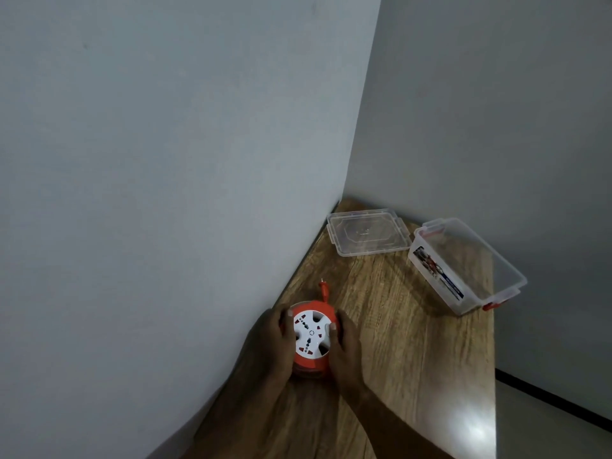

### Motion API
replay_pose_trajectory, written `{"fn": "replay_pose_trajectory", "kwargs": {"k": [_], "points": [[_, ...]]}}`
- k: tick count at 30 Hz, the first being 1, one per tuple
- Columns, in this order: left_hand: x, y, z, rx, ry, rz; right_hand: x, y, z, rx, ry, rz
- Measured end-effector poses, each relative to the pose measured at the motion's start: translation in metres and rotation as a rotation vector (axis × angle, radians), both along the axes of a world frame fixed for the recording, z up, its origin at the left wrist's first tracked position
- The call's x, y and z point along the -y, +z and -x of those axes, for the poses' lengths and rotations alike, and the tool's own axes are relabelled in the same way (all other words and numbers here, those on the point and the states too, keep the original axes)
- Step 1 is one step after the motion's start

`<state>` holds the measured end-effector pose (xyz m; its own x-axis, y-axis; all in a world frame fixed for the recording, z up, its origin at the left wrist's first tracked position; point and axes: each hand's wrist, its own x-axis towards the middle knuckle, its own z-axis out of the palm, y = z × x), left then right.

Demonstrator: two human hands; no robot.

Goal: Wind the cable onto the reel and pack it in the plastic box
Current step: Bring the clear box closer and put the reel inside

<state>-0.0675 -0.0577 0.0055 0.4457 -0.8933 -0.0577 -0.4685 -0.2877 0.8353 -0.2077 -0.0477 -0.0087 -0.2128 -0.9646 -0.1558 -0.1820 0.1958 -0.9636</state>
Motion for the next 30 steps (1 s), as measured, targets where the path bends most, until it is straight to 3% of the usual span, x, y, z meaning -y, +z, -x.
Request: {"fn": "replay_pose_trajectory", "kwargs": {"k": [6,14,30], "points": [[-0.002,-0.004,0.002,-0.068,-0.007,0.017,0.001,-0.015,-0.002,-0.131,0.017,0.023],[0.003,-0.02,0.002,-0.024,-0.015,0.037,0.0,-0.013,-0.005,-0.238,0.037,0.083],[0.013,-0.013,-0.002,-0.043,-0.062,0.017,0.001,-0.003,0.003,-0.197,0.036,0.029]]}}
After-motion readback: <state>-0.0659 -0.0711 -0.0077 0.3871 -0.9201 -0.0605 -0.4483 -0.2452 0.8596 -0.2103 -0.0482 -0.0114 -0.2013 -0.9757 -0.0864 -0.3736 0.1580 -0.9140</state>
